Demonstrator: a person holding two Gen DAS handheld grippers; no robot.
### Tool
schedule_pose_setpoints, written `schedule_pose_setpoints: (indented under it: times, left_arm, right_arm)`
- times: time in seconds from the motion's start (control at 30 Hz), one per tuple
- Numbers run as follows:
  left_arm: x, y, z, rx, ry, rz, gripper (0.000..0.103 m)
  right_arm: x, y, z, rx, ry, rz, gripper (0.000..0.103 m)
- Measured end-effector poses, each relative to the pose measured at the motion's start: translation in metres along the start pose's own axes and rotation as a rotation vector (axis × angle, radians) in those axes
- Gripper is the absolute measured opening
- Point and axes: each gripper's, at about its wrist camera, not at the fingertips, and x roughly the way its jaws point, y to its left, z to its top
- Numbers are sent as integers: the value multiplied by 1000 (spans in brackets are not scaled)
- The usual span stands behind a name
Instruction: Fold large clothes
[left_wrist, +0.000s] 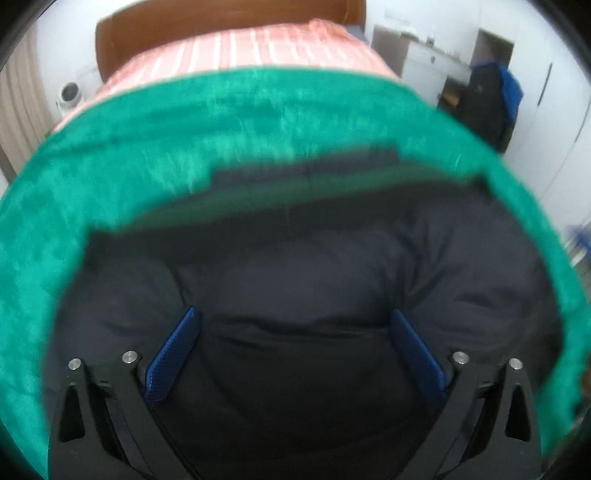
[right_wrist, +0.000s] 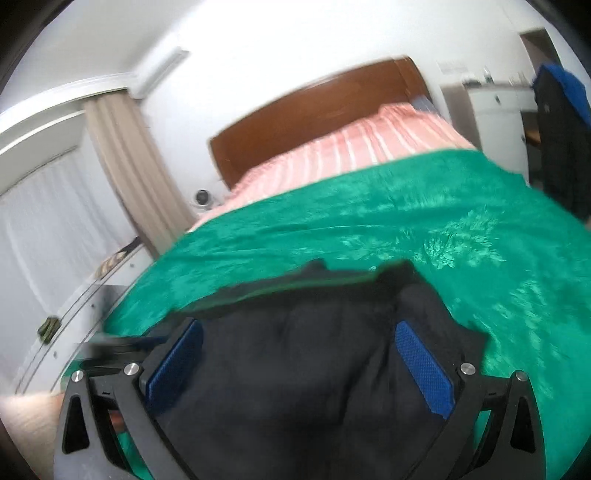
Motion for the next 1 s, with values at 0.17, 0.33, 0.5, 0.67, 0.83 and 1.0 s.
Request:
schedule_pose_setpoints:
  times: [0.17,0.33,0.5,0.67,0.83,1.0]
  left_arm:
    - [5,-19,-10,64,-60,82,102]
    - [-43,-37,-30,115,-97,54,101]
    - [-29,-49,-65,172,-96,112,102]
    - [-23,-50,-64,129,-79,108,101]
    - [-62,-68,-90,180,-88,106,99]
    - [-41,-70,-107,148,-85,130,102]
  right_arm:
    - [-79,26,-78,-16,28,3,102]
    - [-127,62,-156,-12,51,-11,102]
    - [-124,104,-188,-140,98,48,102]
    - [-121,121,-198,-237,100,58,102]
    - [-122,109,-203,-213,99,43,102]
    - [-115,106,-204,-215,105,35,102]
